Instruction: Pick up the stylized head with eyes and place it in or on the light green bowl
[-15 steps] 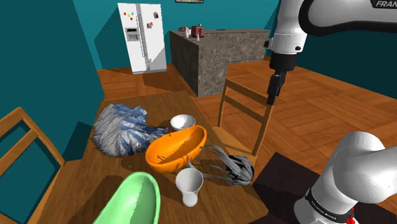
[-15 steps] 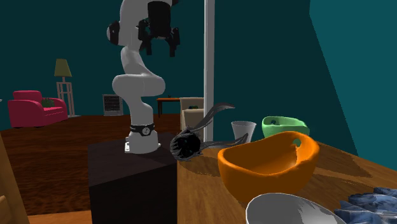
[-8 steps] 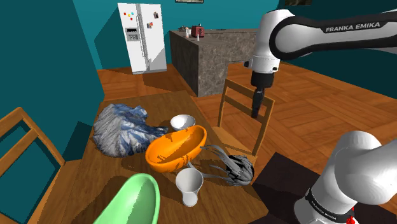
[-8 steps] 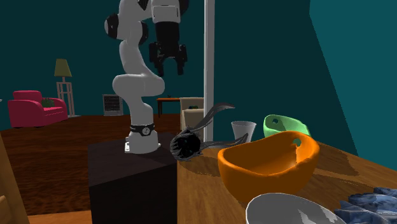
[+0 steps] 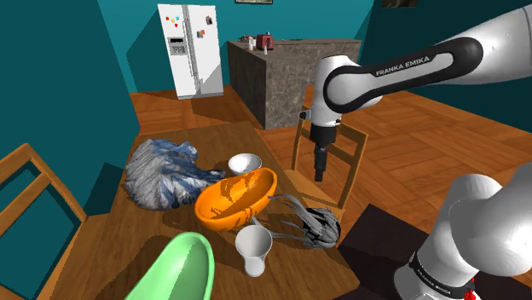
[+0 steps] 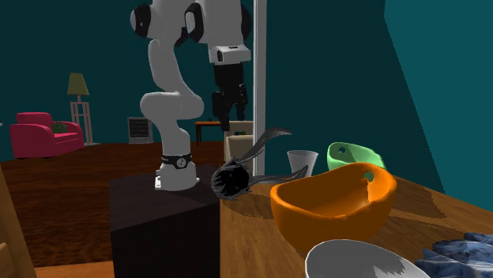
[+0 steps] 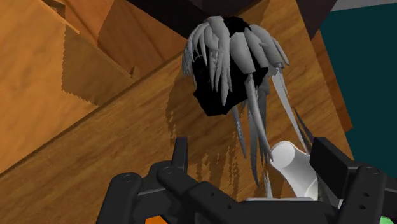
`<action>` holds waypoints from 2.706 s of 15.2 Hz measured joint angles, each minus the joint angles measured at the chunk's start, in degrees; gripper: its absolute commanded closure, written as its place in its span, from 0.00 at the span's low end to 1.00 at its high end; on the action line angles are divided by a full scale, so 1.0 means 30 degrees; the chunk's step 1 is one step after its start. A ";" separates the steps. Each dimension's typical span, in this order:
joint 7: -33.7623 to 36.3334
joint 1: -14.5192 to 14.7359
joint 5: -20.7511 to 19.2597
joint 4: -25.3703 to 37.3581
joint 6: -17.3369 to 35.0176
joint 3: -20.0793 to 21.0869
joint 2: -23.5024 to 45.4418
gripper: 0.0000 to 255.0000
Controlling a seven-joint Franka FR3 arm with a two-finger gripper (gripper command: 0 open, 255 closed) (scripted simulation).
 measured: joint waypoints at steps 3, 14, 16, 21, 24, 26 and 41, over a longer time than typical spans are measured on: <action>-0.1789 0.0757 0.0934 0.0244 0.1325 -0.0205 0.2063 0.00; -0.7868 0.2806 0.4883 0.1799 0.4661 0.0318 0.8752 0.00; -0.8120 0.2882 0.5111 0.1566 0.5108 0.0406 0.9066 0.00; -0.8409 0.3136 0.5785 0.1338 0.5053 0.0673 0.9491 0.00; -0.8493 0.3172 0.5911 0.1442 0.4834 0.0673 0.9696 0.00; -0.8512 0.3211 0.6028 0.1278 0.5003 0.0666 0.9597 0.00; -0.8103 0.3233 0.5458 0.1280 0.5171 0.0519 0.9065 1.00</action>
